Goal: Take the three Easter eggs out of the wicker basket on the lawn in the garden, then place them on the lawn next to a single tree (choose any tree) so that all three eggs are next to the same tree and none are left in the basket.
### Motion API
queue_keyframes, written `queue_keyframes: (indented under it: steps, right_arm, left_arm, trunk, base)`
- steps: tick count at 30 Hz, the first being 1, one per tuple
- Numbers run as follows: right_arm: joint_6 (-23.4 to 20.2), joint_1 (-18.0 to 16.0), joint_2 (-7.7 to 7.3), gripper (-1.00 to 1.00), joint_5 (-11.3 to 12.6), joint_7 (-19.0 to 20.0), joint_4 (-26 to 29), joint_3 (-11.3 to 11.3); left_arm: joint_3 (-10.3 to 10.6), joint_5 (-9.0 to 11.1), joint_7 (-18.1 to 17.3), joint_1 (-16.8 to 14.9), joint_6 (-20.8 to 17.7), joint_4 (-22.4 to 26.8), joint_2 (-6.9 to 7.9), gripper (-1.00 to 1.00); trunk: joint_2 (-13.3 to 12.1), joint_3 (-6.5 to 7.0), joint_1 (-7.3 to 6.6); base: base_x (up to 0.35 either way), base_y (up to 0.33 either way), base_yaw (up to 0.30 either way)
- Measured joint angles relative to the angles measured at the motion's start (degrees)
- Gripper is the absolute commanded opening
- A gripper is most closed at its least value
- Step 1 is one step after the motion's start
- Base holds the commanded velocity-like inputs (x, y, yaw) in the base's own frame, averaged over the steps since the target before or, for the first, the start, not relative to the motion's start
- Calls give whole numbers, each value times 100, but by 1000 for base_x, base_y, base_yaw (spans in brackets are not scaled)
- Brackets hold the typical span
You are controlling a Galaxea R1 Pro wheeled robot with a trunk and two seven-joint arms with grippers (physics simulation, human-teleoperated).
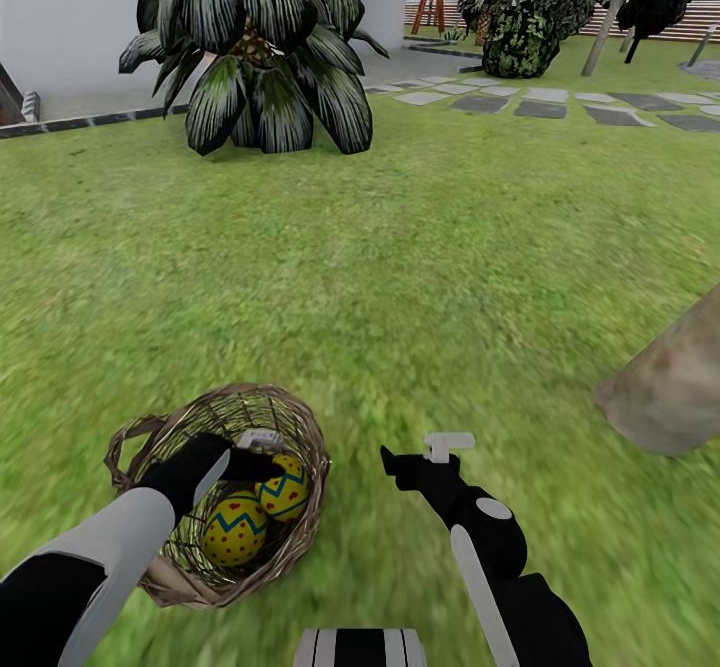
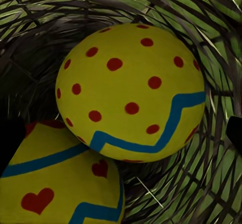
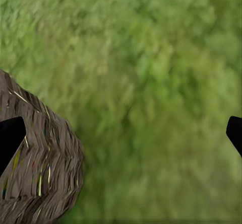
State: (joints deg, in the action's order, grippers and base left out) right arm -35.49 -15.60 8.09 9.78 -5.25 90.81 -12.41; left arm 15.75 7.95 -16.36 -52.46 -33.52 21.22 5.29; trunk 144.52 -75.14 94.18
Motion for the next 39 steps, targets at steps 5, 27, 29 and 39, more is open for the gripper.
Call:
queue_keyframes:
  steps: [5,27,29,39]
  right_arm:
    - [-3,3,0,100,0,0,0,0]
    - [1,2,0,100,0,0,0,0]
    - [0,2,0,100,0,0,0,0]
    - [1,5,0,100,0,0,0,0]
  left_arm:
    - [15,-1,0,8,0,38,0,100]
    - [63,-1,-13,28,-11,657,34,100]
    - [64,-1,-14,28,-10,678,34,100]
    - [65,-2,-8,28,-18,699,34,100]
  trunk:
    - [0,0,0]
    - [4,-66,8]
    - [6,-110,13]
    - [13,-221,26]
  base:
    - [0,0,0]
    - [0,0,0]
    - [0,0,0]
    - [0,0,0]
